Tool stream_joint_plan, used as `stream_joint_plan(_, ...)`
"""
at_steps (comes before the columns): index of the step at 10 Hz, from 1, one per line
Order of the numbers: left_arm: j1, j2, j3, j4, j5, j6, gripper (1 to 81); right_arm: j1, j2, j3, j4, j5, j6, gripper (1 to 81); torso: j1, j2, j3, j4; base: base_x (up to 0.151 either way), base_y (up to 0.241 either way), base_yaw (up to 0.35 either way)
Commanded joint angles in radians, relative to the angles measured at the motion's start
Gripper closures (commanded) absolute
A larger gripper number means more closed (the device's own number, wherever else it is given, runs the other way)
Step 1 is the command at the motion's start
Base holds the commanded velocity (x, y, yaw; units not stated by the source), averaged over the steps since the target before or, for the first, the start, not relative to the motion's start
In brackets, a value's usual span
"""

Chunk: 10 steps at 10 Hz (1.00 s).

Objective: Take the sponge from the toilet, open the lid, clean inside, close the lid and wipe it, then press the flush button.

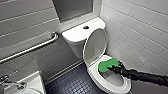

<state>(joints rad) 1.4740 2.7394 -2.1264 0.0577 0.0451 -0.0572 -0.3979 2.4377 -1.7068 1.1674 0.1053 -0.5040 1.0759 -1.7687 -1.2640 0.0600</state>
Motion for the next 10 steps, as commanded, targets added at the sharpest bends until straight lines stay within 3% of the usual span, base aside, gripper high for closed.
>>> stream_joint_plan(1, 0.035, -0.016, 0.013, -0.01, 0.09, 0.0, 1.0, 0.17, 0.014, -0.045, 0.018, -0.081, -0.002, 81.1, 0.0, 0.0, 0.0, 0.0, 0.0, 0.0, 0.0)
stream_joint_plan(4, 0.033, -0.015, 0.013, -0.01, 0.088, 0.0, 1.0, 0.178, 0.063, -0.158, 0.02, -0.17, -0.001, 81.1, 0.0, 0.0, 0.0, 0.0, 0.0, 0.0, 0.0)
stream_joint_plan(5, 0.033, -0.016, 0.013, -0.012, 0.088, 0.0, 1.0, 0.182, 0.077, -0.187, 0.017, -0.18, -0.002, 81.1, 0.0, 0.0, -0.057, 0.0, 0.0, 0.0, 0.0)
stream_joint_plan(6, 0.035, -0.018, 0.013, -0.012, 0.088, 0.0, 1.0, 0.191, 0.088, -0.214, 0.015, -0.193, -0.001, 81.1, 0.0, 0.0, -0.06, 0.024, 0.0, 0.0, 0.0)
stream_joint_plan(7, 0.035, -0.018, 0.013, -0.012, 0.088, 0.0, 1.0, 0.204, 0.1, -0.244, 0.014, -0.203, -0.002, 81.1, 0.0, 0.0, -0.011, 0.001, 0.0, 0.0, 0.0)
stream_joint_plan(10, 0.035, -0.01, 0.013, -0.01, 0.09, 0.002, 1.0, 0.219, 0.131, -0.318, 0.004, -0.219, -0.001, 81.1, 0.0, 0.0, -0.022, 0.002, 0.0, 0.0, 0.0)
